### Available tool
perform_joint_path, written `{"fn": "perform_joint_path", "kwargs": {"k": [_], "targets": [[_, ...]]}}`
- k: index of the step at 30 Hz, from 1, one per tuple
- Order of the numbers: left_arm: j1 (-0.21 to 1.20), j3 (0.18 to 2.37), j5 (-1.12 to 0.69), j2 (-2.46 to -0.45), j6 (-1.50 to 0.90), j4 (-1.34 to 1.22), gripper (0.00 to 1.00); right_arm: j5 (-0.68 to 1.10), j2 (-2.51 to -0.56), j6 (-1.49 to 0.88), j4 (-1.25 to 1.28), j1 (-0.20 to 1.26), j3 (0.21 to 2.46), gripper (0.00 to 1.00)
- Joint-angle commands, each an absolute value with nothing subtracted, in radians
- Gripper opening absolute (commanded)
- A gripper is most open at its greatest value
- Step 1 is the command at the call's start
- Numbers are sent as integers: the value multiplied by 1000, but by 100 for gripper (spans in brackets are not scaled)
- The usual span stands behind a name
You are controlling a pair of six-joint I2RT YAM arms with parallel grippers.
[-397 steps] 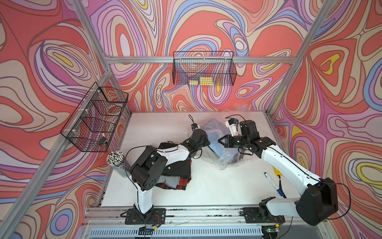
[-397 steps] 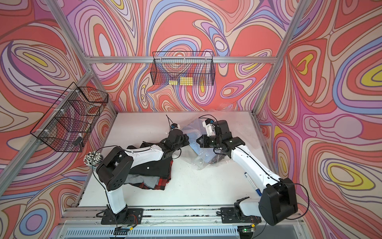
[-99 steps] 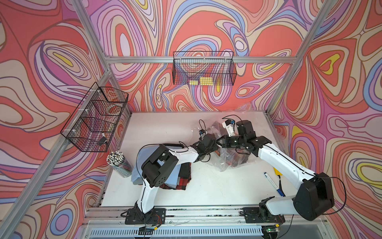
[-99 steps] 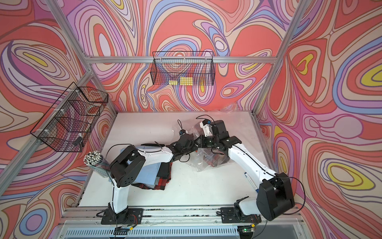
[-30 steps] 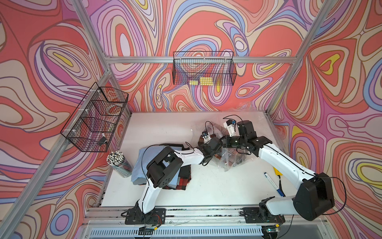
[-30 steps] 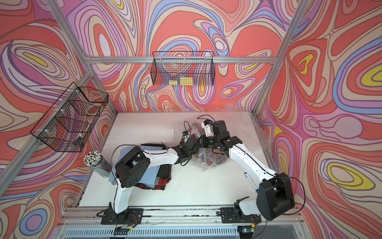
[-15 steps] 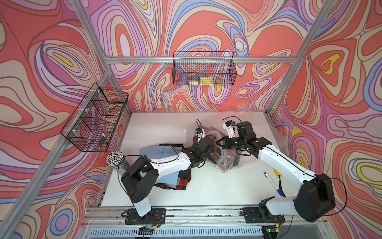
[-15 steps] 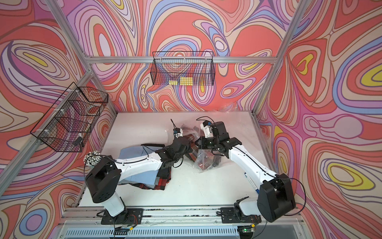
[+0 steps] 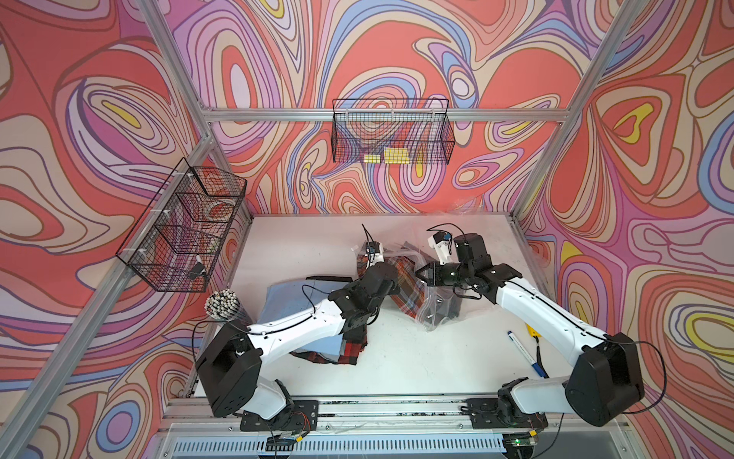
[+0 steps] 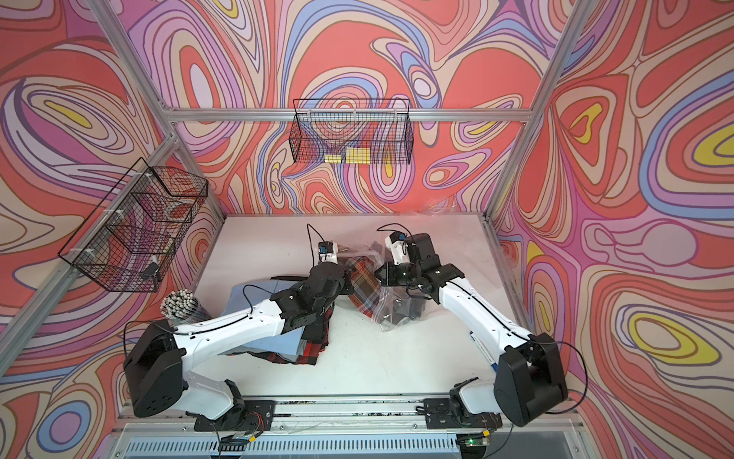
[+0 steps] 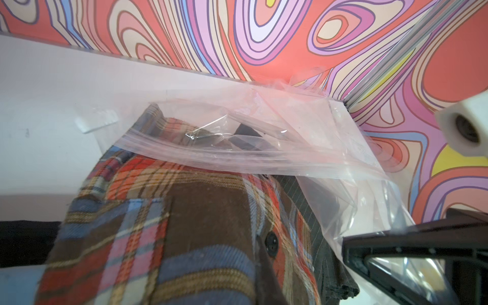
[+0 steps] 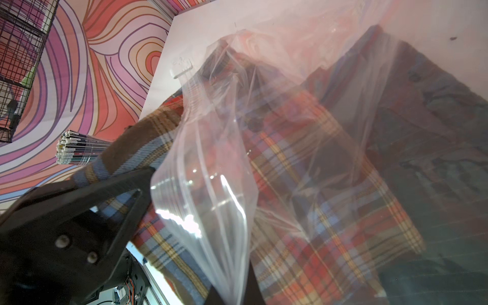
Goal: Take the shirt out of the vacuum bag
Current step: Take out the shirt from the vacuum bag, then place the shirt at the center of the board.
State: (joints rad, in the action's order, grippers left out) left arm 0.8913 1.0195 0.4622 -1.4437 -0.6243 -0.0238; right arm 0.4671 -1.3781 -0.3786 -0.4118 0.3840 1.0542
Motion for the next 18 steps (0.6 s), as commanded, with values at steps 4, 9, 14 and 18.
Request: {"fn": "perform_joint_path", "kwargs": {"k": [4,9,14,18], "targets": [[874,990,665,-1274,-459,29,0,478,-1403,-372,-375,385,1058,0],[856,872,848,-1133,-437,42,0,501,-1416,-386,-355,386,1058,0],[854,739,1058,-1003,-497,111,0,528,-1424,-397,-341,385,1060,0],[853,717,1198,-907,-658,322,0,551,-1437,-407,-334,386,1066,0]]}}
